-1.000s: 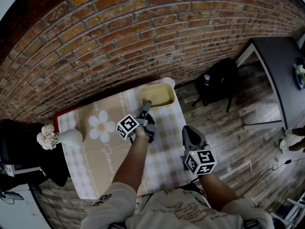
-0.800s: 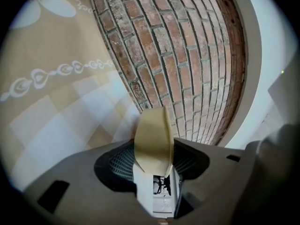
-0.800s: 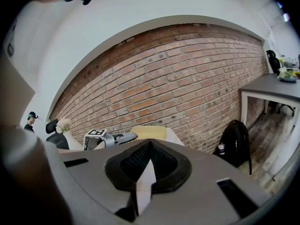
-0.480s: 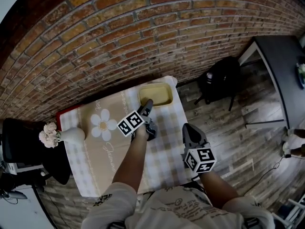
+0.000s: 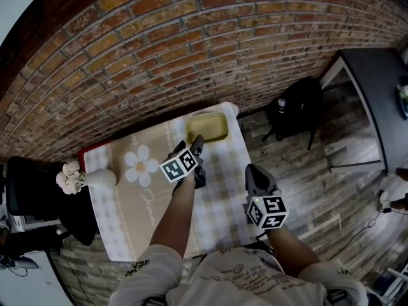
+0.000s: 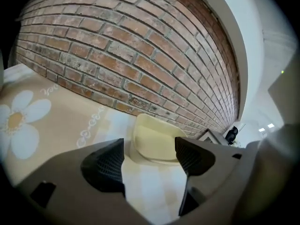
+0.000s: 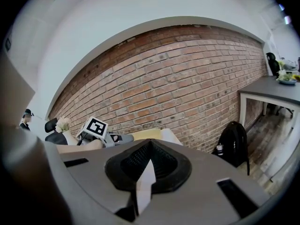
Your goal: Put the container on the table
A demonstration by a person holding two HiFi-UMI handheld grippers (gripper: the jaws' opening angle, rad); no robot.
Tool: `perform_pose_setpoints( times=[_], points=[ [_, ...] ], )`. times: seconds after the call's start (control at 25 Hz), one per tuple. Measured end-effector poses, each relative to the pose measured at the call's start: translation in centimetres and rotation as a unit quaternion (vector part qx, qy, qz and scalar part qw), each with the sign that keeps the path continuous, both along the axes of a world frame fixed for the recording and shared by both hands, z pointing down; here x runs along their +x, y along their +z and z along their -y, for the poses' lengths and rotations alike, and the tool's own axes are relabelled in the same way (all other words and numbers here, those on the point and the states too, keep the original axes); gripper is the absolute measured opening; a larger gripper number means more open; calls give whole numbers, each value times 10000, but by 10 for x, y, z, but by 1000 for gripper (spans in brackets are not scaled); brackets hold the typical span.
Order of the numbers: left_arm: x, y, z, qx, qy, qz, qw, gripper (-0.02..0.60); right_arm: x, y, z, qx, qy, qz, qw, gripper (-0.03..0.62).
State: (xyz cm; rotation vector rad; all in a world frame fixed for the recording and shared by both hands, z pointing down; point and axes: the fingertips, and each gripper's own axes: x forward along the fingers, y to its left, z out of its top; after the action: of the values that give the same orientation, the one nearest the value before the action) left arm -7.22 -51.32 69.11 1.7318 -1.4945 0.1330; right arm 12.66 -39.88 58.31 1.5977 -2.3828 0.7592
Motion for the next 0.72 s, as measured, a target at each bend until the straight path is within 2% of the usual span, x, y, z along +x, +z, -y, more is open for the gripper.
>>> perform_pose_setpoints(
  times=[0.12,0.16,0.2,0.28,0.32,0.56,0.72],
  points=[
    [-2,-15,-11,144,45,138,9998,320,-4,-6,-1,58,-41,26,10000,2],
    [-5,-21,-16,201,-3,181,9996,291,-7,-8,-1,85,-60,34,9999,2],
    [-8,-28,-21,255,-99,252,9993,240,-9,-11,-2,114,-80,42,9999,2],
    [-15,-43,-32,379,-268,525,9975,36,-15,-18,-3,178,-119,67,9997,2],
    [-16,-52,-37,474,-240,691,9962,6,-17,-21,-5,206,-139,80,9997,2],
    [-1,-108,-82,1011,484,1411,9836,6,-42,-47,-15,454,-317,-7,9985,2],
    [-7,-155,-115,1424,501,1590,9757,6,-63,-71,-20,683,-405,-105,9968,2]
  ],
)
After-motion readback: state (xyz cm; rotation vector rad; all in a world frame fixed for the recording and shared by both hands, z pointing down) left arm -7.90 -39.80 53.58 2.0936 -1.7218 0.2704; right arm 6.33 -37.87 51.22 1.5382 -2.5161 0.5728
